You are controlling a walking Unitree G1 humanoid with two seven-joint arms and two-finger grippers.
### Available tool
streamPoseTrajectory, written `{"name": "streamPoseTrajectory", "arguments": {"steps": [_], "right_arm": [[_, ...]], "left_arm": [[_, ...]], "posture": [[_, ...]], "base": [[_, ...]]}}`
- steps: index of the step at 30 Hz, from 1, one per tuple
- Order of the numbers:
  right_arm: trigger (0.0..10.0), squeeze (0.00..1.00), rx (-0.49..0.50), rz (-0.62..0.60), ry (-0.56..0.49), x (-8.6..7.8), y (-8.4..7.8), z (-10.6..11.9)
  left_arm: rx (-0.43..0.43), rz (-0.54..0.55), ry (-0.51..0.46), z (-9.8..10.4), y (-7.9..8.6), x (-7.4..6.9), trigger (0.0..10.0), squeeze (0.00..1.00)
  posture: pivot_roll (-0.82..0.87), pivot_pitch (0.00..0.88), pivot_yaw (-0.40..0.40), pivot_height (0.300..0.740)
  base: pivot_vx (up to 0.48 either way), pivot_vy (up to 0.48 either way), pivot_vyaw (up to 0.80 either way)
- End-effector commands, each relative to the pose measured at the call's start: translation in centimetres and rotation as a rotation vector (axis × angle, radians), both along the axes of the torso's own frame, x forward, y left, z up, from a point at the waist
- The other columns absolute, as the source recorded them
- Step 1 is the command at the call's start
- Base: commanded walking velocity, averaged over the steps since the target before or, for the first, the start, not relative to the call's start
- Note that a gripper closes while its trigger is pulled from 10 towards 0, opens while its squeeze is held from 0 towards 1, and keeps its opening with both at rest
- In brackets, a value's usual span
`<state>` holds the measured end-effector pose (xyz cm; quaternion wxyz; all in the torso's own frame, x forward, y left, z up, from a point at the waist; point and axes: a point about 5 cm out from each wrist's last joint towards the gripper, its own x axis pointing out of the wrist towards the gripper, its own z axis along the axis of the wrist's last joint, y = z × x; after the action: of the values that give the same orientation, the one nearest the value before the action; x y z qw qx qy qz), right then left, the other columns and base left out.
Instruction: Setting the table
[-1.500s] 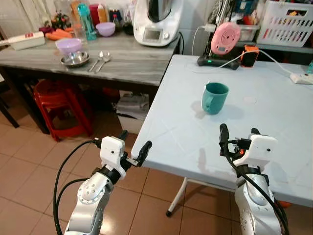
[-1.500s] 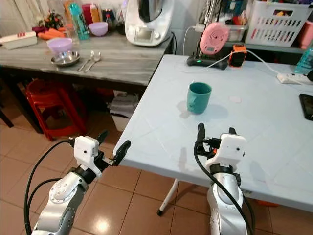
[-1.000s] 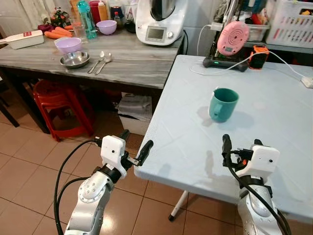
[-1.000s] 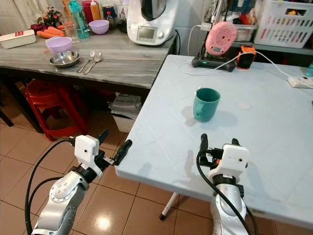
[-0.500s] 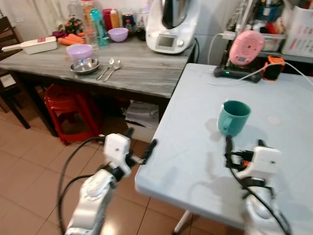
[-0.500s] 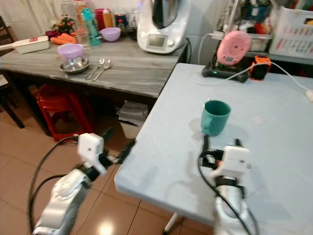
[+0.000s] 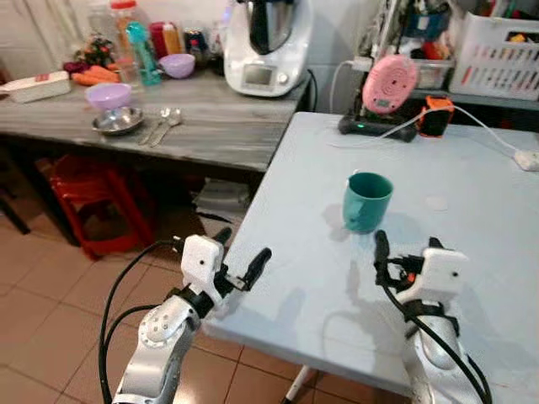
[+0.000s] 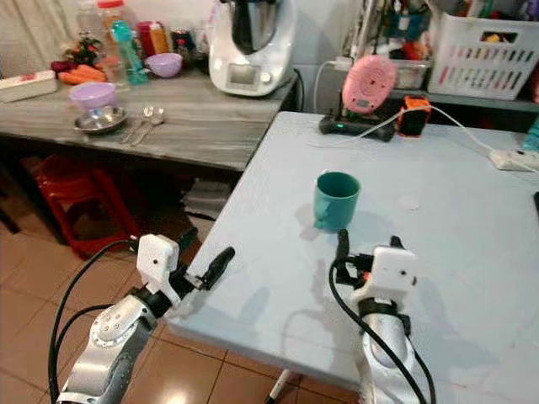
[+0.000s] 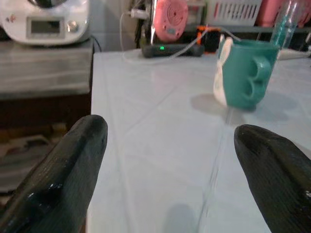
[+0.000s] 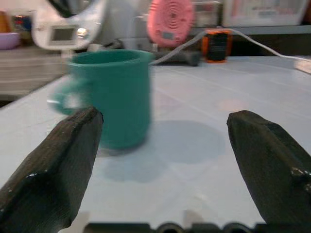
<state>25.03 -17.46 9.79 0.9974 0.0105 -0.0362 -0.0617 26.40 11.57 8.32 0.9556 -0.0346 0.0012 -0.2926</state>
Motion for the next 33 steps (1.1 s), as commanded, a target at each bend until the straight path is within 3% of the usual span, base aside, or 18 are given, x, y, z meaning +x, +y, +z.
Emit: {"name": "streamPoseTrajectory", "arguments": {"steps": [1, 7, 25, 26, 27, 33], "right_arm": [[10.0, 0.0, 0.001, 0.016, -0.002, 0.5, 0.7, 0.0], [10.0, 0.0, -0.026, 0.051, 0.013, 1.5, 1.4, -0.4], [10.0, 0.0, -0.068, 0.033, 0.056, 5.7, 2.4, -0.6], [3.9, 0.0, -0.073, 0.018, 0.054, 5.8, 2.2, -0.5], [0.0, 0.0, -0.078, 0.004, 0.05, 5.9, 2.0, -0.4], [0.0, 0.0, -0.099, -0.052, 0.04, 5.7, 0.8, -0.4]], "left_arm": [[0.012, -0.037, 0.022, -0.4, 0.1, -0.1, 10.0, 0.0], [0.0, -0.153, 0.023, -0.3, -0.5, -0.5, 10.0, 0.0], [0.0, -0.201, 0.03, -0.4, -0.5, -0.8, 10.0, 0.0], [-0.004, -0.205, 0.03, -0.4, -0.6, -0.8, 10.0, 0.0], [-0.006, -0.208, 0.03, -0.4, -0.6, -0.8, 10.0, 0.0], [-0.018, -0.222, 0.029, -0.3, -0.8, -0.9, 10.0, 0.0]], "posture": [[-0.02, 0.0, 0.037, 0.74], [-0.01, 0.0, 0.033, 0.74], [0.01, 0.0, 0.022, 0.74], [0.01, 0.0, 0.02, 0.74], [0.01, 0.0, 0.02, 0.74], [0.0, 0.0, 0.02, 0.74]], "base": [[0.0, 0.0, 0.0], [0.0, 0.0, 0.0], [0.0, 0.0, 0.0], [0.0, 0.0, 0.0], [0.0, 0.0, 0.0], [0.0, 0.0, 0.0]]}}
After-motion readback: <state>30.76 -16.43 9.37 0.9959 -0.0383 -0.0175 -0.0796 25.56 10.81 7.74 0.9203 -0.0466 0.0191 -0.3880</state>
